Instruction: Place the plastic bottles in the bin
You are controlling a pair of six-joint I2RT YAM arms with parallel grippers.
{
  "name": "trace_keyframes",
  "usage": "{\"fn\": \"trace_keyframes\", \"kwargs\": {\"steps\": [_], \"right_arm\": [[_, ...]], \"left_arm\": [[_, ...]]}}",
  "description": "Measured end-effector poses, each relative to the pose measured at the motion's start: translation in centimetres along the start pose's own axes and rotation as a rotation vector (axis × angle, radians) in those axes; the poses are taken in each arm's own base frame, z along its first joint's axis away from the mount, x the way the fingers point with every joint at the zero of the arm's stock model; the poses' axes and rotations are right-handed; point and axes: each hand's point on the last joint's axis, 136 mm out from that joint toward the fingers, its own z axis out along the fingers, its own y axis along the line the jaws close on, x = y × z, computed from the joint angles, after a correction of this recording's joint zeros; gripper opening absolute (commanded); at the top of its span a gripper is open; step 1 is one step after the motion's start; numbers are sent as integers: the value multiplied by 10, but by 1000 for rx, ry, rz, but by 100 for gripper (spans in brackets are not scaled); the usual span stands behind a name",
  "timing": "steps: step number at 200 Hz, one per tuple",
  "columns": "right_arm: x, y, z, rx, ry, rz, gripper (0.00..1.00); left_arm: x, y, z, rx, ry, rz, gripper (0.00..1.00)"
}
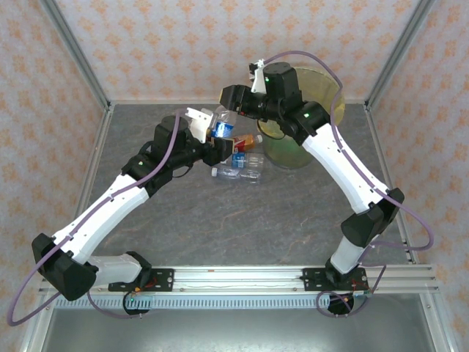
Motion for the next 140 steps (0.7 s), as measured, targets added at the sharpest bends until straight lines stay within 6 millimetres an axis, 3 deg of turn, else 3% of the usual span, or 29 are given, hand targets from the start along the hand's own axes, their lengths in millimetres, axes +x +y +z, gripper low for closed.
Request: {"fn": "trace_keyframes", "kwargs": {"steps": [51, 78, 91, 101, 110, 140], "right_arm": [[1, -3, 2, 12, 7, -9, 27], [-1, -4, 2, 22, -2, -10, 21], [-2, -5, 2, 31, -9, -6, 20], [-5, -9, 1, 44, -21, -4, 20], [-9, -13, -1, 56, -36, 3, 20], [-26, -44, -22, 123, -103, 56, 21]], "left_arm": [[1, -2, 0, 1, 7, 8, 54], [0, -1, -1, -5, 4, 8, 65], [-1, 0, -1, -15, 2, 7, 78], [-2, 2, -1, -23, -1, 11, 93], [-3, 3, -2, -33, -6, 11, 99], [-8, 9, -4, -71, -25, 3, 99]]}}
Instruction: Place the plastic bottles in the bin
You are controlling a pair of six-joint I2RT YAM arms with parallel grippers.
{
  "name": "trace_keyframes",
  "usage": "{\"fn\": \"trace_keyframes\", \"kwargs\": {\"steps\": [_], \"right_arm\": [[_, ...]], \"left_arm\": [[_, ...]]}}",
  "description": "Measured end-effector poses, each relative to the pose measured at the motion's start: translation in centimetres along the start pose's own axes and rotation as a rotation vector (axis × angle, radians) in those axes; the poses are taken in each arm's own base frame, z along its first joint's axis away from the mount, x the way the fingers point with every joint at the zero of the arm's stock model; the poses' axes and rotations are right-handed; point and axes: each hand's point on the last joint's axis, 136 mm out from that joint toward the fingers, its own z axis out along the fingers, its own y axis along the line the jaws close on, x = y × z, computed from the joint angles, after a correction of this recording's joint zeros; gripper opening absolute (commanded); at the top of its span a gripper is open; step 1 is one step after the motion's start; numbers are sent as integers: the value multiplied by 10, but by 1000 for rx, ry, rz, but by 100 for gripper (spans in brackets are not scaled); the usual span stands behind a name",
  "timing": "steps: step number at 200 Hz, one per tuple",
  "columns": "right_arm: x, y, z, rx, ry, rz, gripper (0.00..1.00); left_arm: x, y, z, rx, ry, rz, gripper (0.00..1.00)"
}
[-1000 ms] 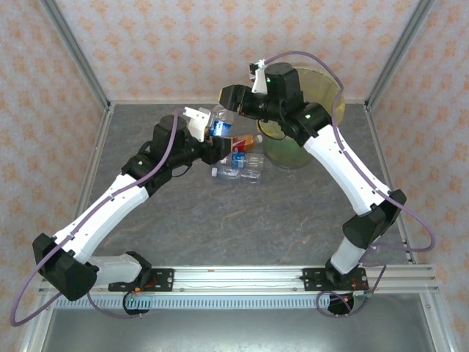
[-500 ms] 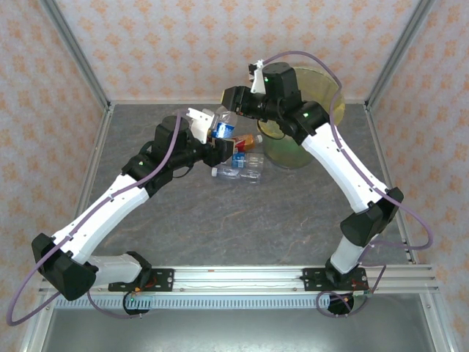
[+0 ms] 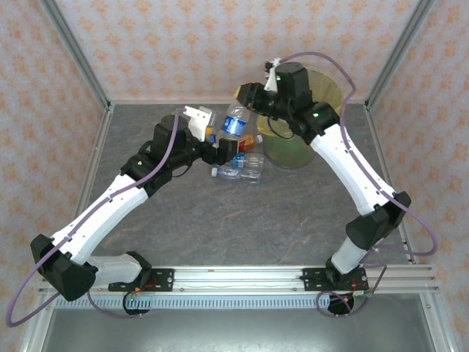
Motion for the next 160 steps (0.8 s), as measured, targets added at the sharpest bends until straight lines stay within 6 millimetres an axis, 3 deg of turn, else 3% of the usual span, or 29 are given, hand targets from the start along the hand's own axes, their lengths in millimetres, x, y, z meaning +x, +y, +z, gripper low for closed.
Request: {"fn": "trace_keyframes", "kwargs": {"steps": [27, 58, 88, 122, 160], "right_arm": [[-38, -33, -34, 78, -129, 55, 21], [-85, -73, -88, 185, -325, 111, 20], [-108, -108, -128, 297, -470, 148, 20], [-122, -134, -143, 404, -552, 149, 20], [-141, -152, -129, 502, -570, 91, 23]], "left_arm": [[-7, 4, -6, -33, -30, -8, 99], [-14, 7, -12, -56, -62, -23, 99], [-9, 12, -10, -77, -54, -43, 99], [-5, 17, -9, -99, -49, -55, 99], [-6, 20, -9, -120, -57, -64, 99]]}}
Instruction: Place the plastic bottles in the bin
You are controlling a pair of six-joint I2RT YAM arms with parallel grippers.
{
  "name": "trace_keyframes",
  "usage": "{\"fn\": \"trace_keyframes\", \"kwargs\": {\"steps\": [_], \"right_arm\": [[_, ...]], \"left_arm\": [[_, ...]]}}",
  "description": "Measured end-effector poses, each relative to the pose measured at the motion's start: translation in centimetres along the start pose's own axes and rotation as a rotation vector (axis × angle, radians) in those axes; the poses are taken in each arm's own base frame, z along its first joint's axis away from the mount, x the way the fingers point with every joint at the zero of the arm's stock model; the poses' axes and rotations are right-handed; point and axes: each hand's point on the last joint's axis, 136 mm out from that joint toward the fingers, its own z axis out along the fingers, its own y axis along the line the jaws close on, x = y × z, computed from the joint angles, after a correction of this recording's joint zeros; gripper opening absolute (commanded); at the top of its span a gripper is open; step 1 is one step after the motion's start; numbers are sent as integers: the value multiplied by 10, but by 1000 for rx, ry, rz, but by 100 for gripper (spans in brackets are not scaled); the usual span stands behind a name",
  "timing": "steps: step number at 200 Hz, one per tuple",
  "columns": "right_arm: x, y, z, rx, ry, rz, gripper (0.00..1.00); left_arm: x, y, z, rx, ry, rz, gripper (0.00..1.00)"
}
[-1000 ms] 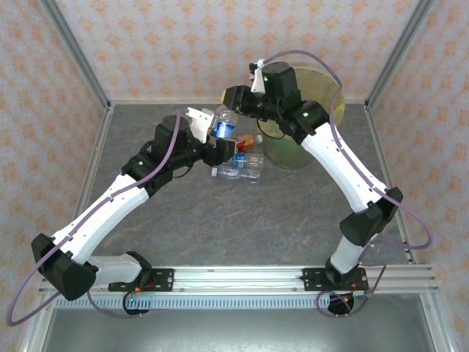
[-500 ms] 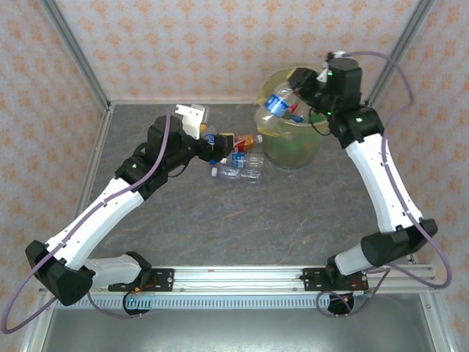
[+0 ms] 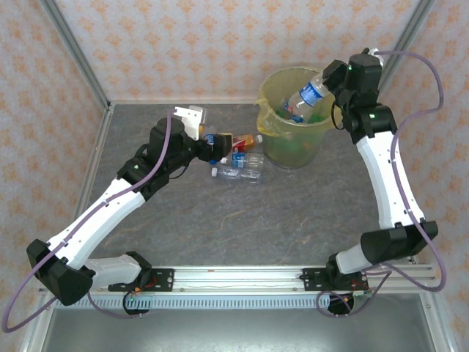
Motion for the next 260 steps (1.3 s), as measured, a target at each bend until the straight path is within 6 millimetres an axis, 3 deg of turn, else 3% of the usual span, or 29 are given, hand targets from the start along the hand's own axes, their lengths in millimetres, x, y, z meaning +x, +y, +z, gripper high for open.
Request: {"fn": "trace_keyframes", "kwargs": {"steps": [50, 104, 177, 231, 249, 260], "right_arm": [[21, -25, 29, 121, 49, -124, 24], [42, -41, 47, 183, 110, -199, 25], [46, -25, 85, 135, 106, -84, 25], [64, -23, 127, 98, 120, 106, 28], [73, -18, 144, 76, 144, 155, 33], [79, -15, 153, 66, 161, 179, 45]], "left_arm": [[-1, 7, 2, -39, -10, 1, 99], [12, 14, 20, -72, 31, 3, 99], [13, 18, 23, -94, 33, 4, 99], [9, 24, 21, -123, 17, 5, 99], [5, 26, 17, -131, 4, 6, 99], [2, 28, 14, -139, -6, 6, 99]]}}
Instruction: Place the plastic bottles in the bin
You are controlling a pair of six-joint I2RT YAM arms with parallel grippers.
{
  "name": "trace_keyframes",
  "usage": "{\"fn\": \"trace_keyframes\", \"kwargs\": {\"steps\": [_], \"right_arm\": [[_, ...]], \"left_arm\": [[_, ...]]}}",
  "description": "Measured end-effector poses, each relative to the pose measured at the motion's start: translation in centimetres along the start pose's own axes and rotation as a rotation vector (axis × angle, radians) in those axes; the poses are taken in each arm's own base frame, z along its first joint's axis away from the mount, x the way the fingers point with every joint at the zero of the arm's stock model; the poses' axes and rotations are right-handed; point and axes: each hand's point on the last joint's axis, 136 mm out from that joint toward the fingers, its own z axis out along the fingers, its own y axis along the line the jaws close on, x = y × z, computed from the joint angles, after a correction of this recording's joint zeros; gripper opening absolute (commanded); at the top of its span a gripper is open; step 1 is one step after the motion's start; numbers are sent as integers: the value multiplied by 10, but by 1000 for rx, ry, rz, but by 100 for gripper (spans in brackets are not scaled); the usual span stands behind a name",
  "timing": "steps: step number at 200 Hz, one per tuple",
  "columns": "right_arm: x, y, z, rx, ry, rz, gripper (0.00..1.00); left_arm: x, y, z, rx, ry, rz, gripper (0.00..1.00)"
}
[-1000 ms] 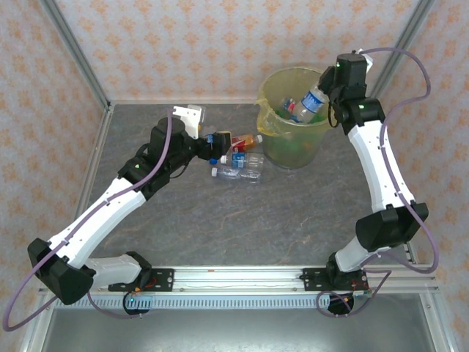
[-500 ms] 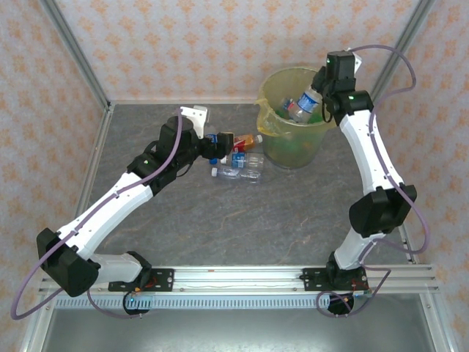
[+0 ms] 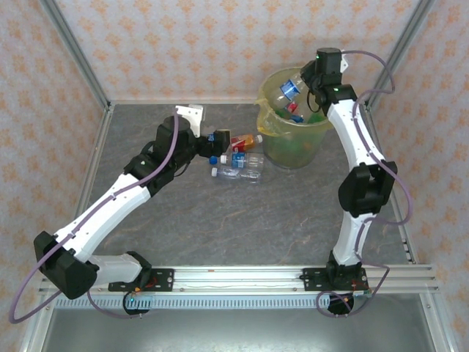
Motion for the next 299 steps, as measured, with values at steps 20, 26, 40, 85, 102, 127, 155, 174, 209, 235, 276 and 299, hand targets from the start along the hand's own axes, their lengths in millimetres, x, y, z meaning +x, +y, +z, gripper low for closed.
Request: {"fn": "trace_keyframes", "kwargs": {"steps": [20, 26, 40, 85, 102, 127, 155, 174, 209, 235, 276, 299], "right_arm": [[5, 3, 10, -10, 25, 17, 65], [6, 3, 11, -9, 30, 13, 70], [6, 3, 11, -6, 35, 10, 77], [2, 5, 3, 4, 33, -38, 100], [0, 4, -2, 12, 35, -57, 100], [-7, 11, -20, -1, 30, -87, 100], [-23, 27, -54, -42, 5, -122, 100], [-32, 40, -82, -78, -20, -148, 100], [-25, 73, -131, -167, -31, -254, 100], [-5, 95, -155, -235, 4, -332, 100], [10, 88, -161, -226, 50, -383, 100], [19, 76, -157, -201, 77, -394, 100]], "left_arm": [[-5, 5, -5, -14, -18, -4, 99], [-6, 5, -6, -15, -22, -5, 99], [-8, 8, -7, -24, -28, -9, 99], [-10, 24, -3, -70, -30, -31, 99], [-5, 32, 5, -97, -14, -40, 99], [8, 48, 22, -152, 27, -49, 99], [27, 81, 45, -254, 82, -66, 99], [39, 109, 57, -321, 119, -99, 99], [66, 169, 78, -434, 196, -179, 99], [81, 202, 104, -482, 248, -216, 95], [95, 236, 155, -519, 302, -230, 92], [104, 250, 181, -529, 328, -222, 92]]}}
